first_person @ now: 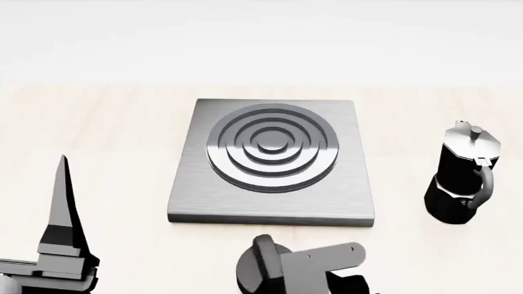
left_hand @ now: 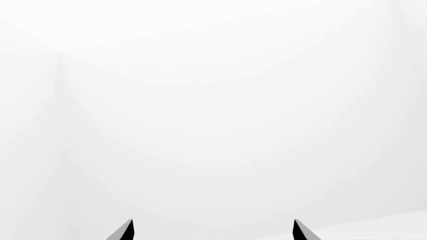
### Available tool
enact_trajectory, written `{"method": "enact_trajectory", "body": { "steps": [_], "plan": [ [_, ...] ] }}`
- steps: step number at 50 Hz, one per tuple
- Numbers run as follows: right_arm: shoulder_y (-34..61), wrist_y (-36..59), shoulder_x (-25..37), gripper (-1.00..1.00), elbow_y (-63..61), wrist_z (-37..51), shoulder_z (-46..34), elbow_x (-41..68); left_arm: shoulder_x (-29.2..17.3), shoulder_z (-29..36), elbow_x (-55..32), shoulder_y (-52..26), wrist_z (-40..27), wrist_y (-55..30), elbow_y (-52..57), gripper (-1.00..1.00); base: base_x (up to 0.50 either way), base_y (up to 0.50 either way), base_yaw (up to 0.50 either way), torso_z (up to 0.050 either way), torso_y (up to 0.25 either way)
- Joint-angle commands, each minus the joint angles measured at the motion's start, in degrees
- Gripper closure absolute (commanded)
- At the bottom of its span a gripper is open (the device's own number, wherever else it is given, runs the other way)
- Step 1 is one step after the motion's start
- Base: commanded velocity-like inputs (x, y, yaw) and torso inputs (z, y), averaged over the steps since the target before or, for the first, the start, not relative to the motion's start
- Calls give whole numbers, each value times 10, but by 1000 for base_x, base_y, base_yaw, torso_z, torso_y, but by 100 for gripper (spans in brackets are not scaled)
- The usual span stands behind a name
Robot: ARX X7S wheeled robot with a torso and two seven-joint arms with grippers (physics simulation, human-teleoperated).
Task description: Turn on the stove.
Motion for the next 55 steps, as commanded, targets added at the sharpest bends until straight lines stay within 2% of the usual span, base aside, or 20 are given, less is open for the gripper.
{"method": "enact_trajectory", "body": {
  "steps": [1, 21, 55],
  "plan": [
    [-4, 0, 7, -100, -3, 13, 6, -2, -2, 0, -2, 0, -2, 0, 0, -100, 0, 0, 0, 0, 0],
    [-20, 18, 29, -100, -49, 44, 31, 3, -4, 4, -2, -1, -6, 1, -1, -100, 0, 0, 0, 0, 0],
    [-73, 94, 68, -100, -233, 104, 76, 12, -9, 10, -4, -2, -11, 0, 1, -100, 0, 0, 0, 0, 0]
  ]
}}
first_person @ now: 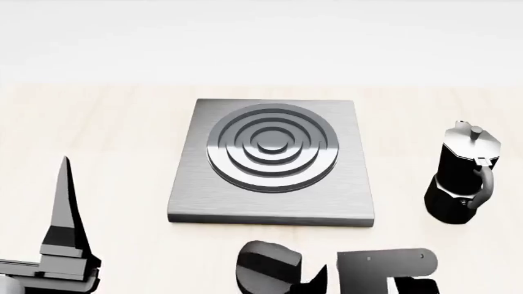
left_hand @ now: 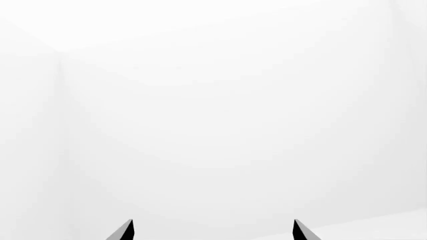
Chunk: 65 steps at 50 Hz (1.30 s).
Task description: Turn on the stove.
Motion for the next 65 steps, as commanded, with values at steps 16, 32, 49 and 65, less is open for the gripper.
{"method": "enact_trajectory", "body": {
  "steps": [16, 32, 49, 65],
  "plan": [
    [-24, 56, 21, -100, -143, 41, 6, -1, -4, 4, -1, 0, -4, 4, -3, -100, 0, 0, 0, 0, 0],
    [-7, 110, 30, -100, -229, 58, -13, -2, -6, 6, -2, -2, -7, 2, -1, -100, 0, 0, 0, 0, 0],
    [13, 151, 38, -100, -288, 71, -38, -3, -8, 7, -4, -2, -10, 4, -2, -100, 0, 0, 0, 0, 0],
    [29, 183, 43, -100, -341, 80, -51, 0, -10, 8, -6, -3, -11, 4, -2, -100, 0, 0, 0, 0, 0]
  ]
}}
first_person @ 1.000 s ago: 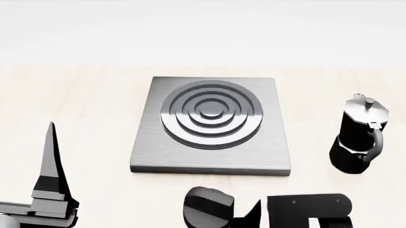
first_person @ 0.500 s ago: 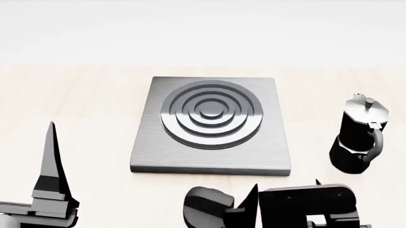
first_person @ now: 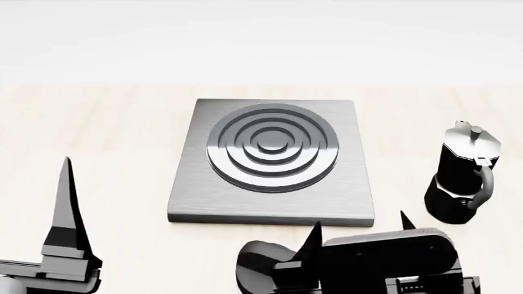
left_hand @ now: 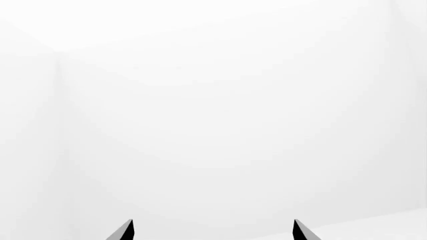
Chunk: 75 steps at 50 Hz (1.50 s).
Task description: Turn on the stove.
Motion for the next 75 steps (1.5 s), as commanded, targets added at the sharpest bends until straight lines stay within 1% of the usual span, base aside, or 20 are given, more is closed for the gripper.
{"method": "enact_trajectory", "body": {
  "steps": [1, 24, 26, 28, 33, 42, 44, 46, 48, 56, 63, 75],
  "plan": [
    [11, 22, 4, -100, -37, 6, -9, 3, -1, 1, -1, 0, -2, 1, -1, -100, 0, 0, 0, 0, 0],
    [54, 97, 5, -100, -116, 30, -25, 27, -4, 4, -3, -2, -5, 1, 0, -100, 0, 0, 0, 0, 0],
    [58, 96, 12, -100, -117, 43, -28, 41, -4, 4, -2, -1, -6, 2, -1, -100, 0, 0, 0, 0, 0],
    [70, 97, 27, -100, -117, 79, -34, 80, -4, 5, -3, -2, -6, -2, 2, -100, 0, 0, 0, 0, 0],
    [107, 93, 64, -100, -117, 198, -24, 242, -5, 5, -4, -4, -7, -5, 5, -100, 0, 0, 0, 0, 0],
    [147, 84, 98, -100, -116, 301, -39, 360, -6, 4, -7, -3, -8, -5, 8, -100, 0, 0, 0, 0, 0],
    [166, 103, 106, -100, -116, 338, -55, 386, -6, 5, -6, -3, -8, -4, 7, -100, 0, 0, 0, 0, 0],
    [165, 85, 109, -100, -114, 342, -51, 403, -7, 5, -7, -2, -8, -2, 6, -100, 0, 0, 0, 0, 0],
    [177, 92, 110, -100, -115, 363, -54, 425, -7, 5, -8, -2, -8, -4, 8, -100, 0, 0, 0, 0, 0],
    [206, 81, 131, -100, -113, 413, -84, 462, -7, 5, -8, -3, -10, -3, 8, -100, 0, 0, 0, 0, 0],
    [218, 65, 141, -100, -110, 428, -105, 475, -8, 6, -9, -3, -10, -2, 7, -100, 0, 0, 0, 0, 0],
    [238, 47, 156, -100, -112, 464, -123, 504, -10, 8, -14, -7, -13, -22, 36, -100, 0, 0, 0, 0, 0]
  ]
}}
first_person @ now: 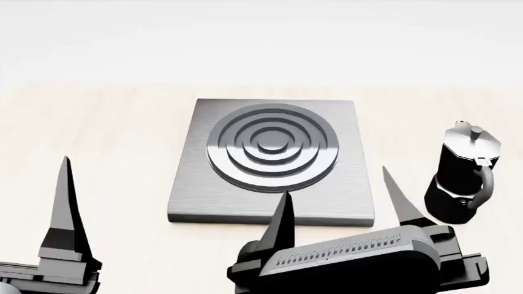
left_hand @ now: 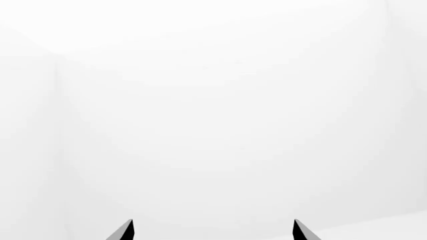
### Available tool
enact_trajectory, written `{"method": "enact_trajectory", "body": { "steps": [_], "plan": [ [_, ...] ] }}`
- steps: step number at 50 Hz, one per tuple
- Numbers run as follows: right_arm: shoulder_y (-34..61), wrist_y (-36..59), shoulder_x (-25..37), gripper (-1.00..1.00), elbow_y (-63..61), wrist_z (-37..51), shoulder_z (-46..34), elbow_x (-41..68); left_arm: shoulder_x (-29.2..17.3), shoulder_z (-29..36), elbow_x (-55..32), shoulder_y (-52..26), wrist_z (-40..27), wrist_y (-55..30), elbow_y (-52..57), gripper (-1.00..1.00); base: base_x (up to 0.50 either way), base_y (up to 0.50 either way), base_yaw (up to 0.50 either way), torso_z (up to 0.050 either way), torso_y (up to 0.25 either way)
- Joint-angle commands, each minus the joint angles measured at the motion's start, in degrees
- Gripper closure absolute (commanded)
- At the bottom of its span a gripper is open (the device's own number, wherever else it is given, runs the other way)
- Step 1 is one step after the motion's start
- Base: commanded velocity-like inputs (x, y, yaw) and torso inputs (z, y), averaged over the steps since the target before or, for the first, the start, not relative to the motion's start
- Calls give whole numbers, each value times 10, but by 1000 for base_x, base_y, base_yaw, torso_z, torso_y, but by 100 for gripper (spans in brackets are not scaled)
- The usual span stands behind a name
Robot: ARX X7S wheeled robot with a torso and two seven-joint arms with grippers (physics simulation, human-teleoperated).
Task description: Turn on the stove.
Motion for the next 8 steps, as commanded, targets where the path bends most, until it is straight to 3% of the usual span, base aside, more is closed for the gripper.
{"method": "enact_trajectory", "body": {
  "steps": [1, 8],
  "plan": [
    [23, -17, 17, -100, 0, 41, -24, 35, -2, 2, -2, -2, -2, -10, 19, -100, 0, 0, 0, 0, 0],
    [30, -31, 27, -100, 2, 52, -36, 39, -4, 3, -3, -4, -3, -17, 31, -100, 0, 0, 0, 0, 0]
  ]
}}
